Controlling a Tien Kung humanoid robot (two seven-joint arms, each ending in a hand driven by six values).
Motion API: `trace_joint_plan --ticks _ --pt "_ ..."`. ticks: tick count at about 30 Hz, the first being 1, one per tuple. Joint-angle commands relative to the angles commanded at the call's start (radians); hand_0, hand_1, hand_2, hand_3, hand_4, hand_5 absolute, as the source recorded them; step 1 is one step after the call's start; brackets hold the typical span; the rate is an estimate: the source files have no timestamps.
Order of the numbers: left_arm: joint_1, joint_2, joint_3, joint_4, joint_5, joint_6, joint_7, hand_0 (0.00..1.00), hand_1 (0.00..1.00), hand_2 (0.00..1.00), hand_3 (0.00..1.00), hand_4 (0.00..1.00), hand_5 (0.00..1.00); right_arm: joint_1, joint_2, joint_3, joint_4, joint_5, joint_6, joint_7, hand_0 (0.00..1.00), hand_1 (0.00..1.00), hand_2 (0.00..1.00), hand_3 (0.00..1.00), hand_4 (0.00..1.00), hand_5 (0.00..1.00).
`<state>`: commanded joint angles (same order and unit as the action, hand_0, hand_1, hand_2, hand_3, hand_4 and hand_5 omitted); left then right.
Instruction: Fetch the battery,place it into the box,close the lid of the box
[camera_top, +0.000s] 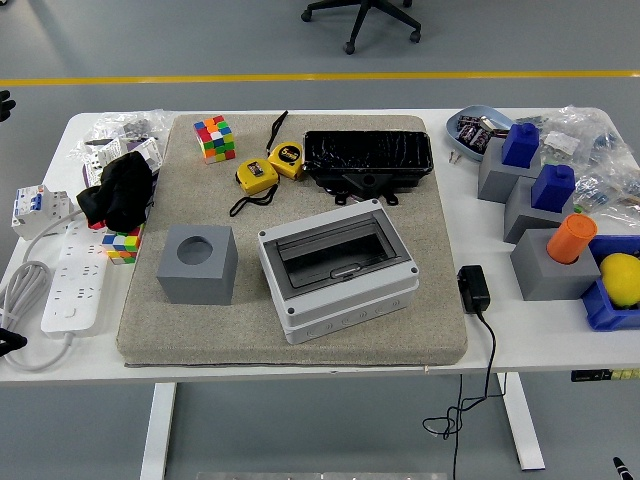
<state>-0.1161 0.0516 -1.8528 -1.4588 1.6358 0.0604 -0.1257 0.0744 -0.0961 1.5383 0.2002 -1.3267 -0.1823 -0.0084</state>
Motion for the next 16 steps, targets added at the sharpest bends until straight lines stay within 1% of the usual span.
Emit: trace_joint_plan --ticks 5,16 --pt "0.001 0.005 0.003 0.000 0.000 0.005 -0.003 0.809 0.792 0.756 0.732 0.998 0.998 0.002 -0.001 -0.005 0.002 0.006 -0.002 0.000 0.855 0.825 0.799 0.825 0.998 0.998" --pt "0.000 0.005 0.013 -0.001 0.007 0.002 0.000 0.799 0.781 0.745 0.729 0.998 0.998 0.002 0.001 0.002 0.002 0.000 0.000 -0.003 0.855 0.826 0.799 0.825 0.998 0.998"
